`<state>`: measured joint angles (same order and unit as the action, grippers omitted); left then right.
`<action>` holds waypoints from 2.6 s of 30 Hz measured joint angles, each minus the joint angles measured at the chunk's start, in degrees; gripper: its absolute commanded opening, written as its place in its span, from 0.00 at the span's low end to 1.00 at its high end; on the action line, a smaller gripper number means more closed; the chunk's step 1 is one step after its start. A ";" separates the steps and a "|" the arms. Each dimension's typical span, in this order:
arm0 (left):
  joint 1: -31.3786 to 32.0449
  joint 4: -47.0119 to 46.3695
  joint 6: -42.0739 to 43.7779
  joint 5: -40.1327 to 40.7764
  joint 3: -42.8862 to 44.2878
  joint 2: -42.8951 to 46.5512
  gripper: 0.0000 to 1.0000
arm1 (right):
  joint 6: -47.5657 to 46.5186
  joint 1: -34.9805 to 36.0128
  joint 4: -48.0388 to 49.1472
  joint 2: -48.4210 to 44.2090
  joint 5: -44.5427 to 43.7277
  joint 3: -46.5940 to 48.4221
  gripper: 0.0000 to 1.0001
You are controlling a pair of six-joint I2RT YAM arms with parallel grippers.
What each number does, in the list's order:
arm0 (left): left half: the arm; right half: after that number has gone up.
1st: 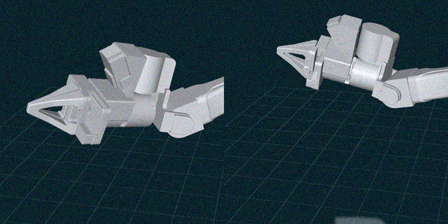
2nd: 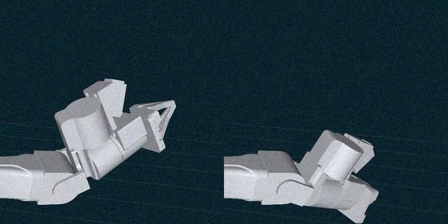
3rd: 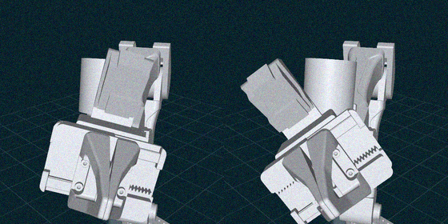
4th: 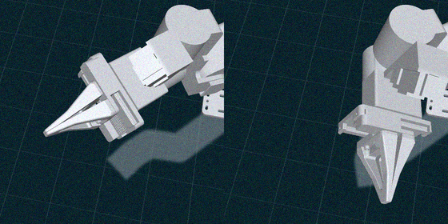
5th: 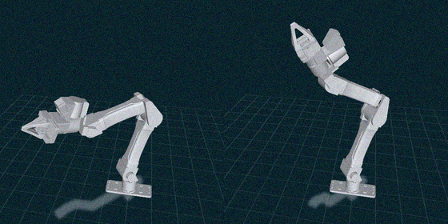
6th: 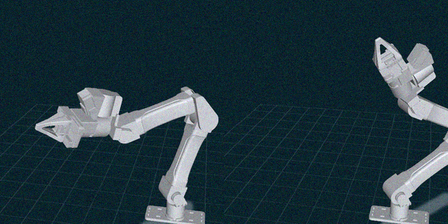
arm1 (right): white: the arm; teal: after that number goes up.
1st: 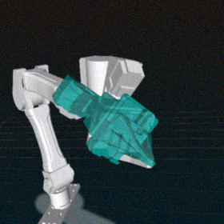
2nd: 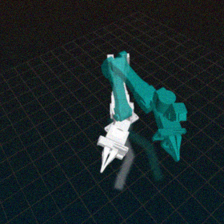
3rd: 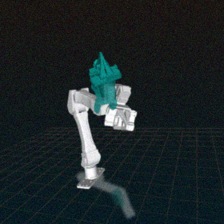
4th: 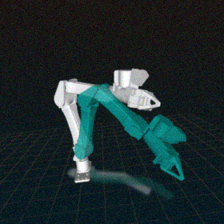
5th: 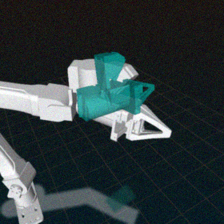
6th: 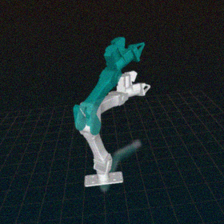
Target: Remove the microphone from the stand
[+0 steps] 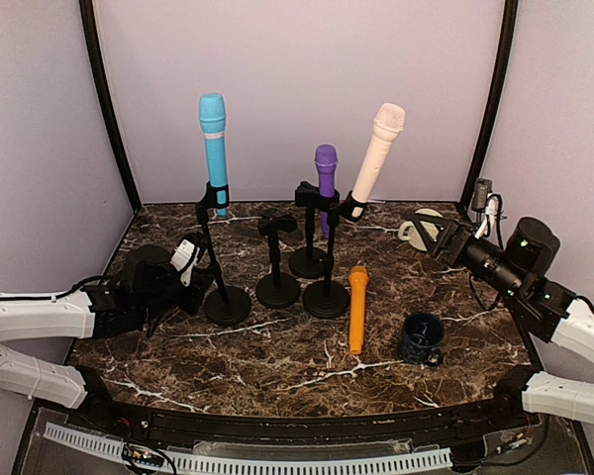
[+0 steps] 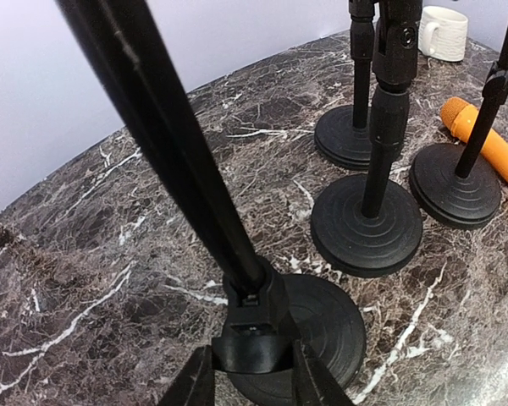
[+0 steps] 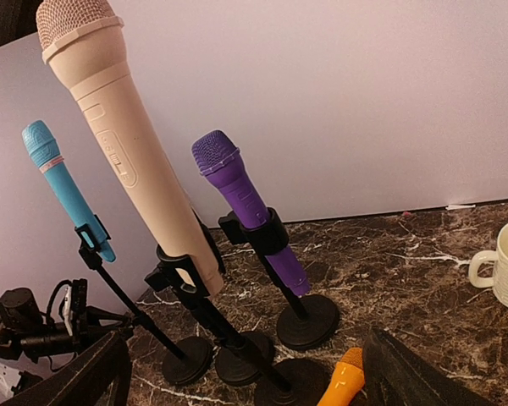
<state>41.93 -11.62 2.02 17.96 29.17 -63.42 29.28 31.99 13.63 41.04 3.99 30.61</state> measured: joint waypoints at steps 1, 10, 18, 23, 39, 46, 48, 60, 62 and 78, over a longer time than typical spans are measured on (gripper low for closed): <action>0.00 -0.02 -0.63 -0.17 -0.02 -0.02 0.27 | -0.02 0.00 0.02 -0.02 0.00 0.00 0.96; -0.04 -0.20 -7.82 -2.93 -0.02 -0.11 0.18 | -0.04 0.00 0.02 -0.02 0.00 0.00 0.96; -0.13 -1.14 -17.27 -7.04 -0.02 -0.55 0.14 | -0.02 0.00 0.02 -0.02 0.04 0.00 0.96; -0.94 -1.86 -23.45 -10.78 -0.33 -0.55 0.12 | 0.02 0.00 0.02 -0.07 0.07 -0.11 0.96; -9.31 -12.57 -39.95 -28.35 -6.16 -0.33 0.10 | 0.96 0.00 0.11 -0.17 0.37 -0.83 0.96; -11.32 -15.13 -44.59 -33.73 -6.71 -1.51 0.29 | 1.29 0.00 0.09 -0.20 0.44 -1.03 0.96; -11.41 -14.84 -44.26 -34.18 -6.60 -1.33 0.44 | 1.27 0.00 0.09 -0.24 0.44 -1.03 0.96; -11.08 3.30 -29.22 -31.71 1.42 6.25 0.70 | 1.27 0.00 0.07 -1.84 0.39 -1.46 0.96; -11.08 4.68 -25.99 -30.62 1.77 8.09 0.71 | 1.27 0.00 0.07 -1.81 0.39 -1.57 0.96; -9.75 8.28 -17.18 -25.88 10.25 -0.31 0.80 | 0.59 0.00 -0.09 -1.64 0.98 -1.46 0.96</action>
<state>32.18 -3.33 -15.16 -7.92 39.42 -63.72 29.87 31.99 13.54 39.40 4.97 29.15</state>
